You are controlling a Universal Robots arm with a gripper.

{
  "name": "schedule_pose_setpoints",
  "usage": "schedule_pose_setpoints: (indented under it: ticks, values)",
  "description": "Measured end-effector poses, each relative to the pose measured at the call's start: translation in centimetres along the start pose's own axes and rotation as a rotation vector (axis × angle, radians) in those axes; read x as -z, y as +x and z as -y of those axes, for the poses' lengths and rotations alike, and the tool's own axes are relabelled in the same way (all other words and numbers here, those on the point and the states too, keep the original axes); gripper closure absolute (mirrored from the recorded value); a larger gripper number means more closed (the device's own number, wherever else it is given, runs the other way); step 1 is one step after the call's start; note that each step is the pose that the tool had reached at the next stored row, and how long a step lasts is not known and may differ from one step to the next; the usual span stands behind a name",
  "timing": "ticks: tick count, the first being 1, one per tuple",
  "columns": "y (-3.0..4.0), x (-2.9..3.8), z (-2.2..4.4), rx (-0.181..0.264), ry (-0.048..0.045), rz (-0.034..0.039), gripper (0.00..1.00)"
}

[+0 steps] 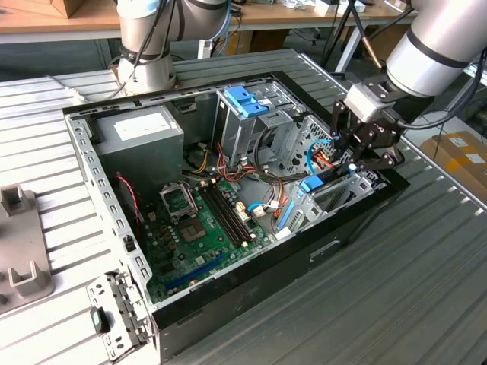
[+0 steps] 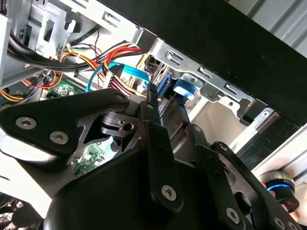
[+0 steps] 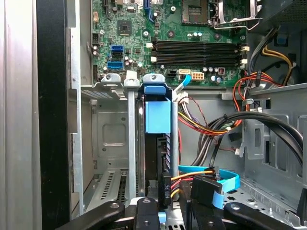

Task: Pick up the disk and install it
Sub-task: 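Insert the first disk wire, then insert the second disk wire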

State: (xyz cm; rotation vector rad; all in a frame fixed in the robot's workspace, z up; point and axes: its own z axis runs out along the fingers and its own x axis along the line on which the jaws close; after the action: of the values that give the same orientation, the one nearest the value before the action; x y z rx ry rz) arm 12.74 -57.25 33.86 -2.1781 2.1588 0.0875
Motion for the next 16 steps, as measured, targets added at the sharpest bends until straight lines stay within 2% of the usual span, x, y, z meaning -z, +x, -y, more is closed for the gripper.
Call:
schedule_pose_setpoints:
  ticks: [2,3,4,5,6,7,16]
  values:
    - [-0.04,0.43,0.01,0.0,0.0,0.0004,0.68]
    - [-0.08,0.9,0.01,0.0,0.0,0.0009,0.68]
    - [-0.16,1.8,0.15,0.0,-0.0012,0.0087,0.76]
    - [-0.16,1.81,0.82,-0.001,-0.007,0.0136,0.9]
    - [-0.17,1.98,1.5,-0.001,-0.0104,0.0174,0.9]
    - [-0.17,2.0,1.87,-0.002,-0.014,0.0214,0.9]
    - [-0.17,1.99,1.9,-0.002,-0.014,0.0215,0.9]
